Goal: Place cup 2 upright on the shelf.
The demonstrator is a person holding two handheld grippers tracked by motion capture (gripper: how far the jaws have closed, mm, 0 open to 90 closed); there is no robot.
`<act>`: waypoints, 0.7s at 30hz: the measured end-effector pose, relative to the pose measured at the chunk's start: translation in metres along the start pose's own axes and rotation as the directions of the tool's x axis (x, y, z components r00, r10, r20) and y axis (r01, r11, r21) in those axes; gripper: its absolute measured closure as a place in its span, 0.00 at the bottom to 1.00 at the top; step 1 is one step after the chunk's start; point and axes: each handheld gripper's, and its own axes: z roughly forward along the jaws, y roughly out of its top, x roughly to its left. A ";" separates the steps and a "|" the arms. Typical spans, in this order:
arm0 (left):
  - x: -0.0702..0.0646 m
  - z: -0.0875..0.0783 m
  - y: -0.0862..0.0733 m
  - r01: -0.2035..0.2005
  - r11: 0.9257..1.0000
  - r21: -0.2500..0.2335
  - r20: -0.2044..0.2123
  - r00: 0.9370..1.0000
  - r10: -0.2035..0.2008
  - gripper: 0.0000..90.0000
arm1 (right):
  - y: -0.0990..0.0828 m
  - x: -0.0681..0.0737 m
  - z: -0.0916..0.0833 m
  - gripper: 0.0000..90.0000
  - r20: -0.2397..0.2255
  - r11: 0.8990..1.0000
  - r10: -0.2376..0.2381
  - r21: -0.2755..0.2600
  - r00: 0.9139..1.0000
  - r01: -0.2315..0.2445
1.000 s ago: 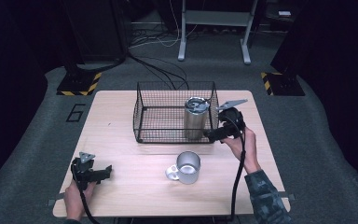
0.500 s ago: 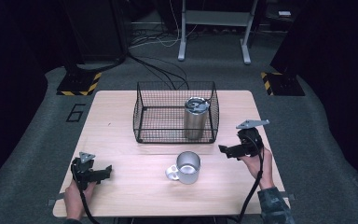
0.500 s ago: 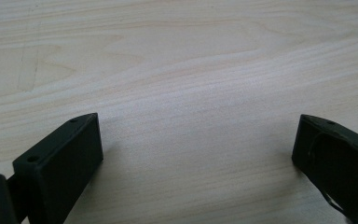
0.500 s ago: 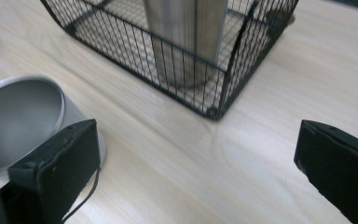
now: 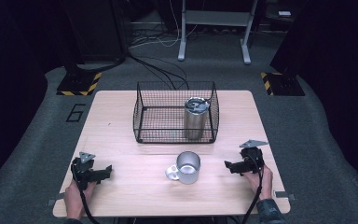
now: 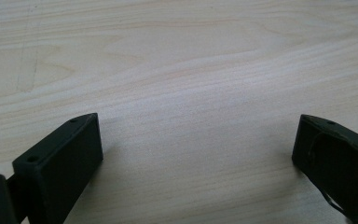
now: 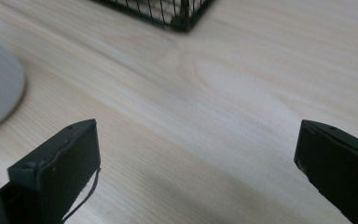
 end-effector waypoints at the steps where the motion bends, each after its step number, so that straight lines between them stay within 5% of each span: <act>1: 0.000 0.000 0.000 0.000 1.000 0.000 0.000 1.000 0.000 0.02 | -0.002 -0.001 0.003 0.00 -0.002 1.000 0.006 0.000 1.000 -0.006; 7: 0.000 0.000 0.000 0.000 1.000 0.000 0.000 1.000 0.000 0.02 | -0.017 -0.006 0.020 0.00 -0.002 0.999 0.034 -0.010 0.999 -0.034; 15: 0.000 0.000 0.000 -0.002 1.000 0.000 -0.001 1.000 0.002 0.02 | -0.020 -0.010 0.025 0.00 0.021 0.997 -0.060 -0.043 0.998 0.061; 21: 0.000 0.000 0.000 -0.005 1.000 0.002 0.002 1.000 0.005 0.02 | -0.021 -0.007 0.024 0.00 0.022 0.998 -0.055 -0.040 0.998 0.056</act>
